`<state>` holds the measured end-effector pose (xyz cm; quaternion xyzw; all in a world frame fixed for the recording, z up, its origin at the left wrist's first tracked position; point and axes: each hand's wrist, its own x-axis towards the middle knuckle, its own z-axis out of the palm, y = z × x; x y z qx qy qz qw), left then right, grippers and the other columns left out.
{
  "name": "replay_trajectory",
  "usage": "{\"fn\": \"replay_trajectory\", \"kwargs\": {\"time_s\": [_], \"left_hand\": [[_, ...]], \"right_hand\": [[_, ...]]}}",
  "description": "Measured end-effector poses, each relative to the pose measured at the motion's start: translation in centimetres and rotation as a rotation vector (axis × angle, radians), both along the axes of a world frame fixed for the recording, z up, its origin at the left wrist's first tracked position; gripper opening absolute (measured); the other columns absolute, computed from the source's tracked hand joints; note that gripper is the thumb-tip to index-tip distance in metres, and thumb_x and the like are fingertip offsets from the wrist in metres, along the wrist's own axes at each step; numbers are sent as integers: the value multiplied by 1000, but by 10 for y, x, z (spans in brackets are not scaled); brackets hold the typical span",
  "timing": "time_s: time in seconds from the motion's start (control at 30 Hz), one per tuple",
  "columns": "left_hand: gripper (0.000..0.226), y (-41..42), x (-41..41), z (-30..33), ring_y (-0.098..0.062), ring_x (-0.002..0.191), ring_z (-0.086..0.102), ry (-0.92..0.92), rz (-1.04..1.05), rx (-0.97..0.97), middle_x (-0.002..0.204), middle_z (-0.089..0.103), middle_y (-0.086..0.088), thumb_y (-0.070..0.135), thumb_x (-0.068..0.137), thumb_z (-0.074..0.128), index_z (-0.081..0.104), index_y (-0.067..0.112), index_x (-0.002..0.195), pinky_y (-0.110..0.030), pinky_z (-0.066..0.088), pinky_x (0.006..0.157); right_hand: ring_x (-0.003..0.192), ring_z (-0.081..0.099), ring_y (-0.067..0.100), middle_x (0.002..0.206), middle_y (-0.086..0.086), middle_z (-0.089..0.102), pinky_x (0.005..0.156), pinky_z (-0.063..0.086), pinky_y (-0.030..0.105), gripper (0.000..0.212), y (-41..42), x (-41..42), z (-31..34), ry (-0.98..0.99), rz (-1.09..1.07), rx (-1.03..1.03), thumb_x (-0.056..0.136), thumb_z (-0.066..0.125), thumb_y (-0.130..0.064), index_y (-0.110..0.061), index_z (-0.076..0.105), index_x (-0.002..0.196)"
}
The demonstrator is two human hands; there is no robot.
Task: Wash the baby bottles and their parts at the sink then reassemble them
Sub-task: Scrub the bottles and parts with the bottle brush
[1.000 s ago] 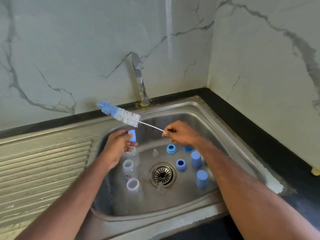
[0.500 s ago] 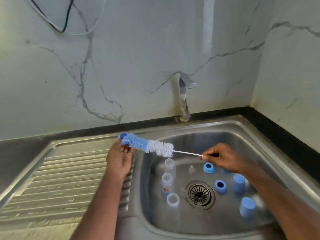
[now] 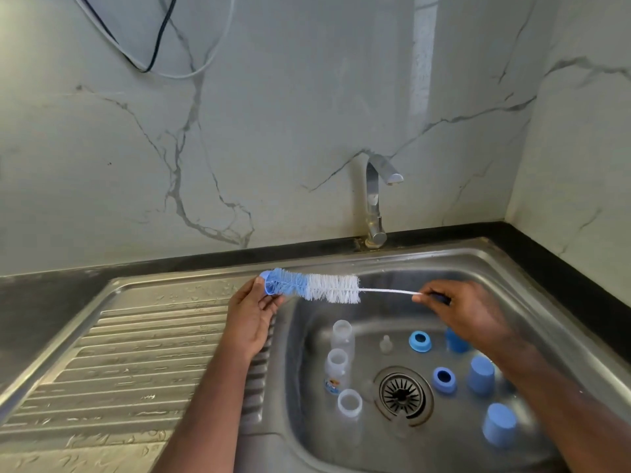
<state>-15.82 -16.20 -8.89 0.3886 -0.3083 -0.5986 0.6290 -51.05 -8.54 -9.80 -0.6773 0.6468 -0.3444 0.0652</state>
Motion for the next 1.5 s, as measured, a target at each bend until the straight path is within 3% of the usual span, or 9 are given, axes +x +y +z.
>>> {"fn": "replay_trajectory", "kwargs": {"time_s": [0.13,0.37,0.5,0.6,0.8,0.97,1.1,1.33,1.5], "left_hand": [[21,-3,0,-2,-30,108,68,44,7,-8,114,70,-20,15,102,54,64,0,113,-34,60,89],[28,-6,8,-4,-29,117,66,101,-15,10,123,69,-20,21,101,57,63,2,121,-42,50,103],[30,-5,8,-3,-27,113,68,153,3,-19,114,72,-16,19,100,58,61,0,123,-40,54,99],[26,-5,7,0,-27,112,68,167,11,-28,112,71,-16,20,95,61,63,2,113,-38,58,92],[12,-4,5,0,-21,100,72,106,21,-70,95,77,-6,13,100,56,67,9,97,-34,59,90],[15,-3,6,0,-17,93,73,100,22,-84,90,77,-3,10,101,55,67,11,91,-34,58,89],[31,-2,7,1,-17,93,72,104,27,-90,88,77,-2,8,99,57,76,17,76,-34,58,90],[2,-5,11,-4,-24,106,70,167,-43,-149,99,76,-6,14,85,73,74,15,87,-42,54,100],[66,-10,17,-7,-25,115,67,176,-121,-184,111,73,-9,38,46,101,71,14,99,-41,53,100]], "right_hand": [[65,62,12,73,-12,68,69,55,39,45,0,-4,7,285,0,-195,93,39,-62,-33,73,93],[57,53,6,63,-6,60,63,47,30,49,6,11,4,213,249,295,102,41,-56,-25,59,68],[63,60,7,68,-7,64,65,55,35,21,6,11,4,86,226,212,96,63,-45,-32,63,79],[71,61,5,80,-15,68,68,55,32,18,5,9,6,262,13,142,97,56,-53,-40,67,92],[52,48,9,57,-9,50,54,36,24,52,8,11,7,419,160,-81,98,22,-64,-29,53,75],[52,51,7,59,-11,55,51,42,26,28,8,19,3,-64,338,88,99,54,-46,-29,55,77],[60,60,7,64,-10,62,57,52,27,20,3,17,1,-24,164,71,86,77,-39,-33,62,74],[61,57,5,67,-11,61,60,53,32,19,0,9,3,221,-57,-76,98,54,-48,-36,67,92],[56,54,9,60,-8,55,56,46,30,35,-2,10,0,53,157,147,99,43,-56,-33,54,74]]}}
